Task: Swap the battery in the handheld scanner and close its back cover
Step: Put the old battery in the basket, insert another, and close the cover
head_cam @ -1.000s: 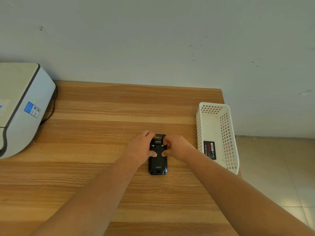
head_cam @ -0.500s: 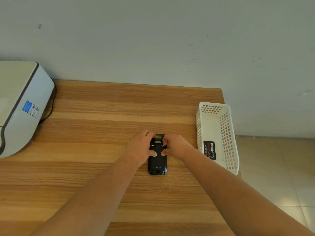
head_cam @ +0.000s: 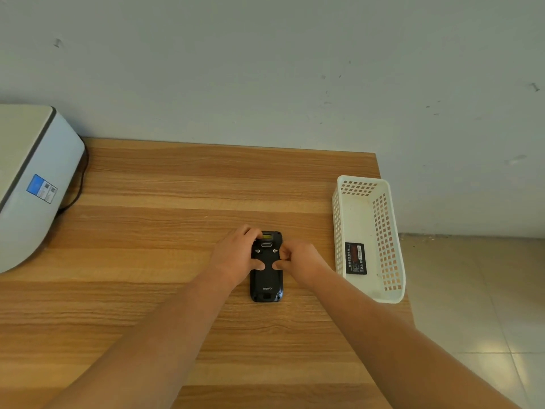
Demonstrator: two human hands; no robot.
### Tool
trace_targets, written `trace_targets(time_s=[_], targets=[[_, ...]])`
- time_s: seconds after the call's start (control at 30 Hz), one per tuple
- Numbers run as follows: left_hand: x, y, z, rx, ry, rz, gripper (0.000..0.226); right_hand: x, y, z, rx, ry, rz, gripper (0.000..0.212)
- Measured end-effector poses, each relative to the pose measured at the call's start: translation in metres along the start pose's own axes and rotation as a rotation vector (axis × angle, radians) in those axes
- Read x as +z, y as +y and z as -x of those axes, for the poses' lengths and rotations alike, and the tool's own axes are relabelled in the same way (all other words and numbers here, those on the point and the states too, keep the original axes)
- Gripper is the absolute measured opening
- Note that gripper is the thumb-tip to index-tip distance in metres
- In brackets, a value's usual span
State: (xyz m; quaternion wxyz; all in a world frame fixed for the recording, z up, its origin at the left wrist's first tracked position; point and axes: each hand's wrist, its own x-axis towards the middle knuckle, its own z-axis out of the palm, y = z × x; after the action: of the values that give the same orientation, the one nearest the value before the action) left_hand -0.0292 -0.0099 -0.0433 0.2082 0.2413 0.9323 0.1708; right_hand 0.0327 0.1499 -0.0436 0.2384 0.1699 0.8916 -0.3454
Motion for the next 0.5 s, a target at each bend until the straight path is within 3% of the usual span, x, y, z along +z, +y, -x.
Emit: trace_targets(time_s=[0.17, 0.27, 0.5], targets=[[-0.002, 0.002, 0.001, -0.027, -0.016, 0.021, 0.063, -0.001, 0.001, -0.004, 0.236, 0.062, -0.377, 0.027], [0.000, -0.001, 0.002, -0.155, -0.021, 0.193, 0.062, -0.004, 0.000, -0.006, 0.388, 0.010, -0.527, 0.023], [0.000, -0.007, -0.008, -0.509, -0.164, 0.611, 0.049, -0.003, -0.012, -0.015, 0.442, -0.055, -0.493, 0.032]])
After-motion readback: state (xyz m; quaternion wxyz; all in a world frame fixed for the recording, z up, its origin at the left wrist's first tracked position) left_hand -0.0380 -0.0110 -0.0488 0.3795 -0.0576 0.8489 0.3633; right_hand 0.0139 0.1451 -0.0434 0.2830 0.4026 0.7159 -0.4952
